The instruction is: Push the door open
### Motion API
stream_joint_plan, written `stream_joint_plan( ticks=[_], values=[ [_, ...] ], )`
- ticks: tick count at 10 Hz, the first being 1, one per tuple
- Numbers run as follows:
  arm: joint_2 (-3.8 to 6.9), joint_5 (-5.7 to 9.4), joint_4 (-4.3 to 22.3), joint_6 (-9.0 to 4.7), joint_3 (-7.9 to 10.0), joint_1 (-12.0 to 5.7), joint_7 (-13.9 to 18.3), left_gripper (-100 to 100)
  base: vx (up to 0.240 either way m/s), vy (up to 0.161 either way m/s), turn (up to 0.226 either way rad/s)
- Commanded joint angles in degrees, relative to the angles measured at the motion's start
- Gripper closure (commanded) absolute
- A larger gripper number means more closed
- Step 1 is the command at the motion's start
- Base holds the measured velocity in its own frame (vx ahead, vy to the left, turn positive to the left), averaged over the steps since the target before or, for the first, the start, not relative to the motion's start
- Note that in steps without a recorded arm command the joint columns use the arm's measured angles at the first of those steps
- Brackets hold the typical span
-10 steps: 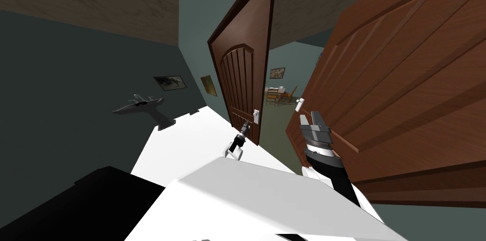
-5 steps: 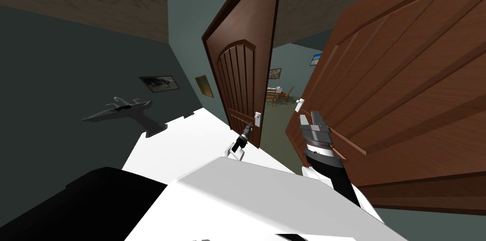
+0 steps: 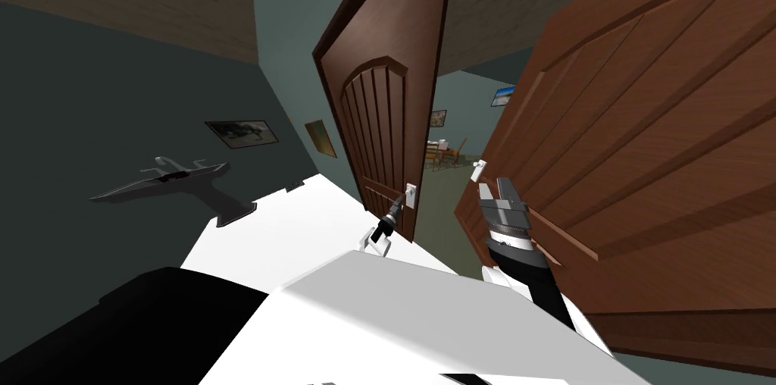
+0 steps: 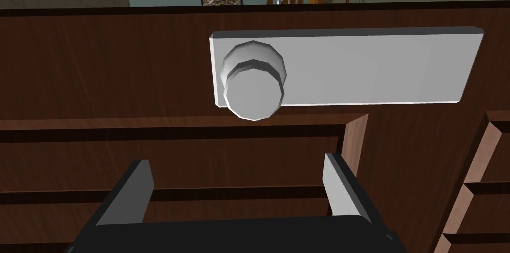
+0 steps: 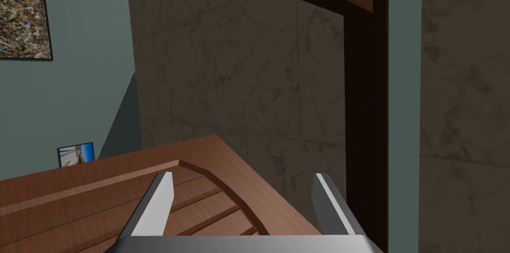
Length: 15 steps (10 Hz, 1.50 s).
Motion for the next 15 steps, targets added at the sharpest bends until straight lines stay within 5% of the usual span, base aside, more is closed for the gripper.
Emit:
stream_joint_plan(
  ticks=[1,5,6,11,15],
  values=[
    [-0.37,0.0,0.75,-0.15,0.4,-0.46,-0.05,-100,0.197,-0.111,-0.033],
    [-0.9,0.01,1.96,-0.4,1.0,-1.2,-0.09,-100,0.172,-0.089,-0.026],
    [-0.9,0.01,1.96,-0.4,1.0,-1.2,-0.09,100,-0.008,0.008,0.003],
    [-0.9,0.01,1.96,-0.4,1.0,-1.2,-0.09,100,-0.007,0.007,-0.008],
    [-1.22,-0.05,3.5,-0.57,3.82,-2.66,-0.92,100,0.126,-0.103,0.049]
  ],
)
